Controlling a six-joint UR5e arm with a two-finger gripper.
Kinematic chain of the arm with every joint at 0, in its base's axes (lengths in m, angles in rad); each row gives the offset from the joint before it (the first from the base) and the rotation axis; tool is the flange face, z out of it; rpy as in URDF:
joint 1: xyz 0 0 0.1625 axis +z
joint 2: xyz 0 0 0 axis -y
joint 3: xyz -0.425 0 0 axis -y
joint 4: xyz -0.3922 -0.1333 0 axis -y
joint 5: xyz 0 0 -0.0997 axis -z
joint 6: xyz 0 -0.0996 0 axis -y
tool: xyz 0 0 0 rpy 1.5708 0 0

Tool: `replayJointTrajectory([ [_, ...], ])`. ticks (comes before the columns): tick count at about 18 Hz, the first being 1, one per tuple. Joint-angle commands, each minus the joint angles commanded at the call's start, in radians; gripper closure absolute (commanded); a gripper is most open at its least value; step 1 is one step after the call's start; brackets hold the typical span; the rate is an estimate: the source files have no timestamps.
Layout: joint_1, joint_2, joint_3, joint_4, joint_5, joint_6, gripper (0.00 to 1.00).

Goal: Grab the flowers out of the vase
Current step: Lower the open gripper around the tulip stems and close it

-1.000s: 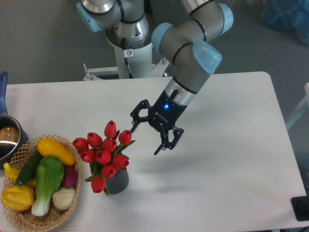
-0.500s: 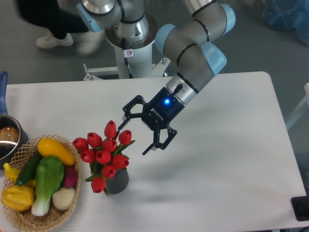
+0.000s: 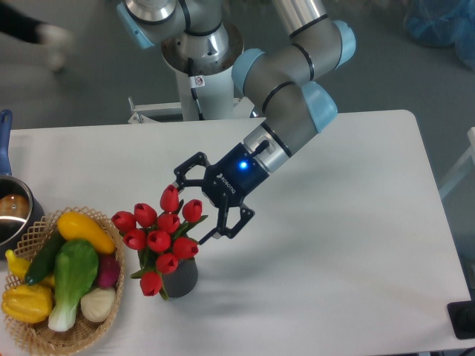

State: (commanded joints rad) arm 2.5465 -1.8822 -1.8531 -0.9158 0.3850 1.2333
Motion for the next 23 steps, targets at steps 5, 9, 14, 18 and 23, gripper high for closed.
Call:
replayJointTrajectory([
  [5,0.003,-0.003,0.002,0.0,-0.061,-0.002,0.6],
  [9,0.008,-0.003,0.008,0.0,-0.066,0.0,0.97],
  [14,0.012,-0.015,0.031,0.0,-0.075,0.0,1.0],
  [18,0.017,-0.015,0.032,0.002,-0.086,0.002,1.0],
  [23,0.017,-0.011,0.054,0.002,-0.139,-0.002,1.0],
])
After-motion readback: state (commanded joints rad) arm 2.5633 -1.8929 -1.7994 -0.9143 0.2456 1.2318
